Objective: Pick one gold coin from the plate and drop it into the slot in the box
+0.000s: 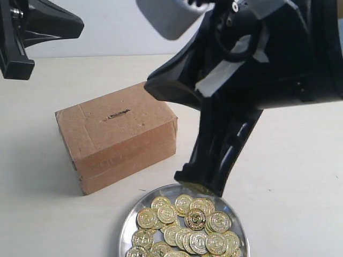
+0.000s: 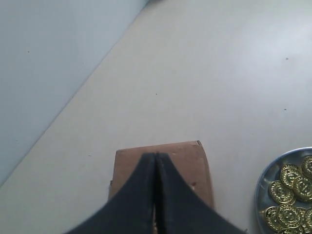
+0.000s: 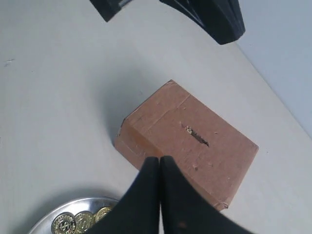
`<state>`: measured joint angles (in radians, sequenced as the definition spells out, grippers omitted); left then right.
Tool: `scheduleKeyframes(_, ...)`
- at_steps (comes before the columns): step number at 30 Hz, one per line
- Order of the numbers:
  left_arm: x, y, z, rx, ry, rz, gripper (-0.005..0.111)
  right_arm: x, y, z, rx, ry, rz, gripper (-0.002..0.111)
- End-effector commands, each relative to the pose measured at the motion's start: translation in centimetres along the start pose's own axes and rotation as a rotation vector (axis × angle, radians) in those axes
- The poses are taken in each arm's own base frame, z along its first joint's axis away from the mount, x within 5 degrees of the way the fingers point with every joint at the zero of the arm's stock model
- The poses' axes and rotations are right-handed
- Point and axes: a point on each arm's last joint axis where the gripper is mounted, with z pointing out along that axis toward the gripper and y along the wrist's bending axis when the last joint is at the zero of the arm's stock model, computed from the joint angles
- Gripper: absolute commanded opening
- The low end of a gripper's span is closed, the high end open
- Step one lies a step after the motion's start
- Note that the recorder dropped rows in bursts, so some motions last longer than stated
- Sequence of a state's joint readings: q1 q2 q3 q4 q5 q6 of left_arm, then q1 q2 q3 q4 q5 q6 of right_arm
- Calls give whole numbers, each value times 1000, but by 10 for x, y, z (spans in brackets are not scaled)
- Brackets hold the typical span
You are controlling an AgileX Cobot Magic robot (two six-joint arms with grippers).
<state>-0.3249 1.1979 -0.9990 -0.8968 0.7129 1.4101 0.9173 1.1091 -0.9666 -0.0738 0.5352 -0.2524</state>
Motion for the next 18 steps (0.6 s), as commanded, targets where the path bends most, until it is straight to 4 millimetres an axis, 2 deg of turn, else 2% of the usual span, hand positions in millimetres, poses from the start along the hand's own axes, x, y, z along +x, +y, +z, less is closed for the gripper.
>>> scheduleKeyframes(1, -5, -2, -5, 1, -18, -2, 0, 0, 0, 1, 4, -9, -13, 0)
scheduleKeyframes(4, -5, -3, -6, 0, -21, -2, 0, 0, 0, 0, 2, -13, -7, 0)
scheduleKeyframes(7, -11, -5, -18, -34, -47, 20, 0, -2, 0, -9, 7, -37, -3, 0)
scheduleKeyframes(11, -23, -14, -52, -109, -115, 67, 0, -2, -8, -30, 11, -103, 127, 0)
scheduleKeyframes(18, -41, -44, -126, -304, -254, 172, 0, 5, -38, -88, 135, -280, 434, 0)
